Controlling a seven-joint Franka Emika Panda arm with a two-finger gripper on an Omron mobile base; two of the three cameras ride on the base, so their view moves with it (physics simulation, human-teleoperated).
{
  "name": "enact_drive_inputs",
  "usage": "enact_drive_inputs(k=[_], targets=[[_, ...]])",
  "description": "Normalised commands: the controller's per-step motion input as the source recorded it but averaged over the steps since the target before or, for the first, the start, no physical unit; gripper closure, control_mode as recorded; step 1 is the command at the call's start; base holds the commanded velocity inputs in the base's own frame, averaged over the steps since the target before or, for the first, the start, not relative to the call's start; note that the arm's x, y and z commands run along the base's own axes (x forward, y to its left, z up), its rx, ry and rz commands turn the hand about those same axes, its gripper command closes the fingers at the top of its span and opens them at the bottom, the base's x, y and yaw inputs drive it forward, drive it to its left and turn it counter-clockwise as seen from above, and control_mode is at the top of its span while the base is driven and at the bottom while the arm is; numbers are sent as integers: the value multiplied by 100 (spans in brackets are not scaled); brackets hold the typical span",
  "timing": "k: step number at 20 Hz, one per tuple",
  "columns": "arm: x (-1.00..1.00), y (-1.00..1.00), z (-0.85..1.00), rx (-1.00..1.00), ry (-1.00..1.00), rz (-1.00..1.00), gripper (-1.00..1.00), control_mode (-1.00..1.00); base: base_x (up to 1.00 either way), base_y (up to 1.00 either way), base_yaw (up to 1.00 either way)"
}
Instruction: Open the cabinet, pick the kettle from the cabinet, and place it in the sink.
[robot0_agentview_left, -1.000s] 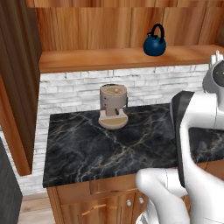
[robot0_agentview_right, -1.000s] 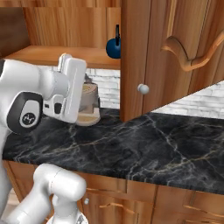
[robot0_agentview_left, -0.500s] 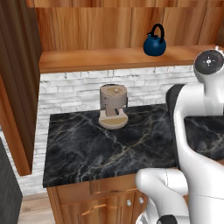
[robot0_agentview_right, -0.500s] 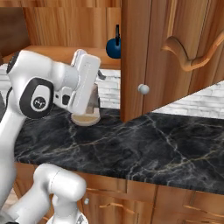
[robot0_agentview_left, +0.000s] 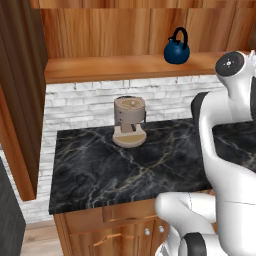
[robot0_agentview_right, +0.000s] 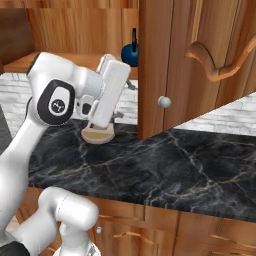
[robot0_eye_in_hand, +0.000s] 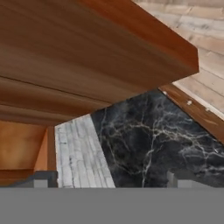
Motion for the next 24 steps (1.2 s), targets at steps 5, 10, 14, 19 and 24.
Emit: enact_drive_inputs(k=[5, 10, 14, 19, 24], targets=[[0, -38, -2, 0, -9, -3, -100, -100, 0, 0, 0], [0, -40, 0, 0, -10, 0, -100, -100, 0, 0, 0], [0, -38, 0, 0, -7, 0, -100, -100, 0, 0, 0], [-4, -37, 0, 0, -6, 0, -100, -100, 0, 0, 0], [-22, -41, 1, 2, -4, 0, -100, -100, 0, 0, 0]])
